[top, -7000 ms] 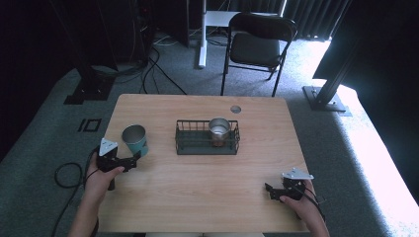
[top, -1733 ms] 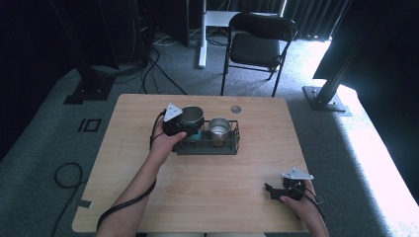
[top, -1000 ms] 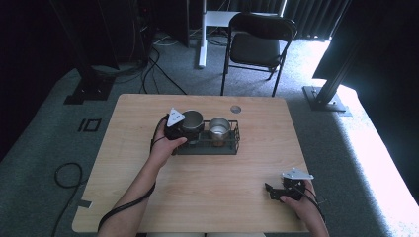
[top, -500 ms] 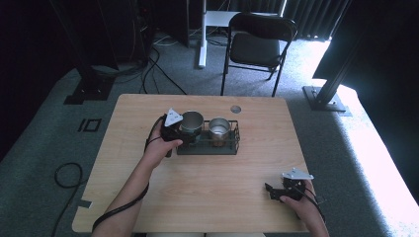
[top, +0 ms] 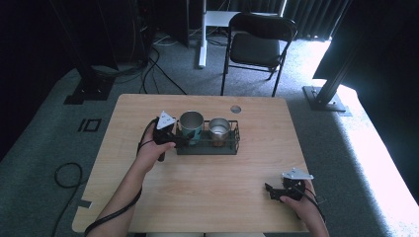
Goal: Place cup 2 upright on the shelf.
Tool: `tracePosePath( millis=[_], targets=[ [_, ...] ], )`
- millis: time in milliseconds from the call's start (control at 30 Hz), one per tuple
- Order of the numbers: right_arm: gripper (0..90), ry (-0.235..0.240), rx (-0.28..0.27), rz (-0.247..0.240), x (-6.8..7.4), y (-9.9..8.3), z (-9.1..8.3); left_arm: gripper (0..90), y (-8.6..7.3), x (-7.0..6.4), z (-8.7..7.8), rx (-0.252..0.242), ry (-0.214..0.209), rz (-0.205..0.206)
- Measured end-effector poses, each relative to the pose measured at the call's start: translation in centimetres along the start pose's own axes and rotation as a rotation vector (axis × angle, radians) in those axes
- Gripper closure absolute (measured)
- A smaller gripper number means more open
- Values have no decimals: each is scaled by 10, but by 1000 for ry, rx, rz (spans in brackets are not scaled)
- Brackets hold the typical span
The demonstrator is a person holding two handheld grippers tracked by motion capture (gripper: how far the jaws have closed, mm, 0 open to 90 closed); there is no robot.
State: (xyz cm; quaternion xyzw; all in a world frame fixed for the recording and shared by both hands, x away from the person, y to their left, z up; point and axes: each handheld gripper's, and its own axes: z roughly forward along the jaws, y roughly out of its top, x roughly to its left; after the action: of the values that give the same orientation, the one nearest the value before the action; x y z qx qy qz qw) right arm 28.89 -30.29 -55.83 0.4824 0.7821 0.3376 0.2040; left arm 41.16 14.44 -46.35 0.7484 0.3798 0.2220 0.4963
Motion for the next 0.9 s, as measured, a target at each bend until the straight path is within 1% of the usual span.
tracePosePath(
  millis=[67,233,267,433,567,667,733,767,900],
  targets=[
    [117,0,0,0,0,0,0,24,-2,1,-6,8,12,8],
    [117,0,0,0,0,0,0,24,-6,3,-13,18,18,4],
    [117,0,0,1,0,0,0,24,-7,5,-16,22,25,-4],
    [117,0,0,0,0,0,0,24,-10,8,-24,25,36,-16],
    [117,0,0,1,0,0,0,24,-13,11,-30,33,37,-18],
    [117,0,0,0,0,0,0,24,-16,14,-35,35,43,-29],
    [117,0,0,0,0,0,0,24,-16,14,-35,35,43,-29],
    [117,0,0,0,0,0,0,24,-18,16,-38,38,45,-25],
    [117,0,0,0,0,0,0,24,-22,18,-42,42,55,-32]
  ],
)
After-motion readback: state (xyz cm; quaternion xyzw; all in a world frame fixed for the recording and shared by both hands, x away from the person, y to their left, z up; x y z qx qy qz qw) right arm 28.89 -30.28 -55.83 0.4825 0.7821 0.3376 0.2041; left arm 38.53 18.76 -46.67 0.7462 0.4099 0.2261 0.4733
